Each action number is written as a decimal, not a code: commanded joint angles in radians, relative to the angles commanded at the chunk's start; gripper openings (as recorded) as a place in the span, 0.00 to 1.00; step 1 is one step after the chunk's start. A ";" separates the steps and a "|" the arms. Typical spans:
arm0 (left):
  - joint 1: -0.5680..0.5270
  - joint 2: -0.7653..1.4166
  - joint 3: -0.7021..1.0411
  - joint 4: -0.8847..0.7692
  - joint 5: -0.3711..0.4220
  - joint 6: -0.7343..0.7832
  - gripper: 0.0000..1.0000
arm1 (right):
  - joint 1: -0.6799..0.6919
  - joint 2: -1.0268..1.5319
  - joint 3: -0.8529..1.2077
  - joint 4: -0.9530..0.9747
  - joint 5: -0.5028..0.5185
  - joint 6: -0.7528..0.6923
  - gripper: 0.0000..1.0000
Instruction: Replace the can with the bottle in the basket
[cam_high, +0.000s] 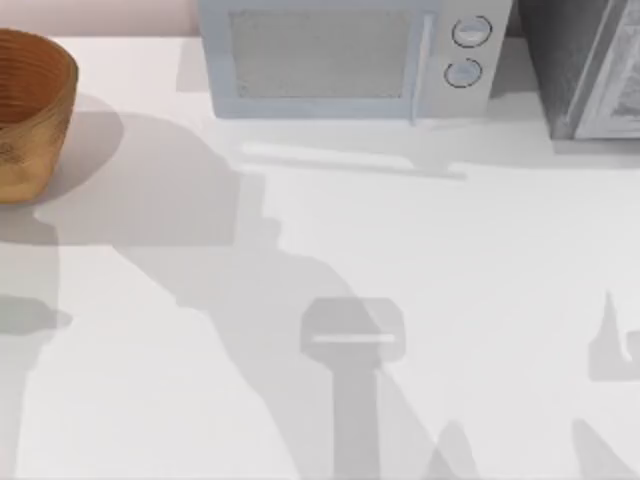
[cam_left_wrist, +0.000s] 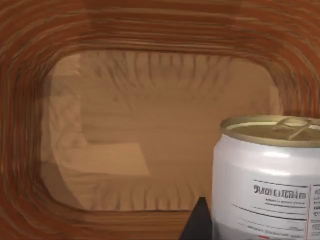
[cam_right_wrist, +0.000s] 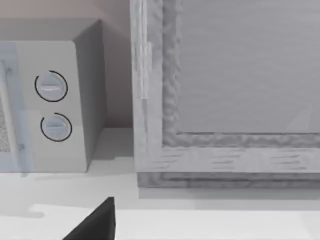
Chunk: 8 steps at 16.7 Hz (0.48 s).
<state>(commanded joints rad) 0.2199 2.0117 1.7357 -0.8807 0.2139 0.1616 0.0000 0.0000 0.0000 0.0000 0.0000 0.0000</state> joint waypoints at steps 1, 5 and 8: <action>-0.011 -0.102 -0.088 0.050 -0.015 -0.011 0.00 | 0.000 0.000 0.000 0.000 0.000 0.000 1.00; -0.060 -0.565 -0.473 0.265 -0.076 -0.055 0.00 | 0.000 0.000 0.000 0.000 0.000 0.000 1.00; -0.099 -0.937 -0.780 0.427 -0.119 -0.085 0.00 | 0.000 0.000 0.000 0.000 0.000 0.000 1.00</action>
<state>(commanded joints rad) 0.1208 1.0751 0.9554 -0.4532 0.0951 0.0762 0.0000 0.0000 0.0000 0.0000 0.0000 0.0000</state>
